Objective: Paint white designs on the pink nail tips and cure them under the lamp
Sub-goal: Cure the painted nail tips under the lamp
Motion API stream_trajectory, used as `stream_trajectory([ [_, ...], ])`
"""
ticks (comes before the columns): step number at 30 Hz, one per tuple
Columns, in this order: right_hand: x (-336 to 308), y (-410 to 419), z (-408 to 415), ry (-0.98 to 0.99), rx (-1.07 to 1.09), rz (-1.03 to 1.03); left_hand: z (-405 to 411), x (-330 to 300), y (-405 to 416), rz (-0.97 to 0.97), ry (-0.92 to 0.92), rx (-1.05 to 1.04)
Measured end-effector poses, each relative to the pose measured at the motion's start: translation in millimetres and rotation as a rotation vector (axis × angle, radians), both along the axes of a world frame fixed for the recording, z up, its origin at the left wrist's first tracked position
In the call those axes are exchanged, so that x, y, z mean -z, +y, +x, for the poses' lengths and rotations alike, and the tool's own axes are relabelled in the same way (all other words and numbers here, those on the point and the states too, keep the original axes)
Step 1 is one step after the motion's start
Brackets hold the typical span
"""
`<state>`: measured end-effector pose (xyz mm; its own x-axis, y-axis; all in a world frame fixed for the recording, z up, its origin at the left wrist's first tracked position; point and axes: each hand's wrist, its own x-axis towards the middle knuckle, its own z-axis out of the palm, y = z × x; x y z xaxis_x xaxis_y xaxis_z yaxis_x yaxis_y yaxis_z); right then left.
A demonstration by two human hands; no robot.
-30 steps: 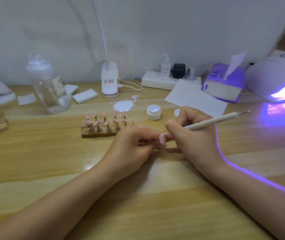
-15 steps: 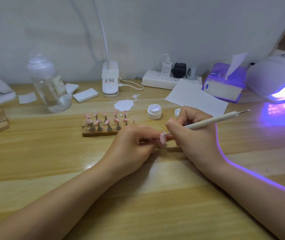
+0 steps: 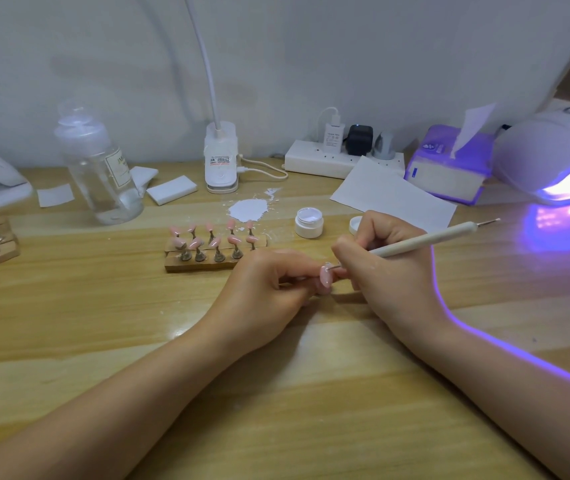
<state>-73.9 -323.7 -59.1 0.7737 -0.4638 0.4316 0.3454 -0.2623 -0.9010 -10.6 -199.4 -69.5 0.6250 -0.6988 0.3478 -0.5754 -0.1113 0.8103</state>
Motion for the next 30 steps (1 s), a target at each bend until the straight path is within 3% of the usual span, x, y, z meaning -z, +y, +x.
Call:
stream_trajectory([
  [10,1.2,-4.6,0.0,-0.076,0.134,0.108,-0.8,0.0,0.3,0.007,0.044,-0.017],
  [22,-16.3,-16.8,0.1,-0.144,0.142,0.180,-1.7,-2.5,0.3,-0.023,0.063,-0.023],
  [30,-44.2,-32.8,31.4,0.099,0.113,-0.083,-1.8,-2.0,0.3,-0.040,0.079,-0.019],
])
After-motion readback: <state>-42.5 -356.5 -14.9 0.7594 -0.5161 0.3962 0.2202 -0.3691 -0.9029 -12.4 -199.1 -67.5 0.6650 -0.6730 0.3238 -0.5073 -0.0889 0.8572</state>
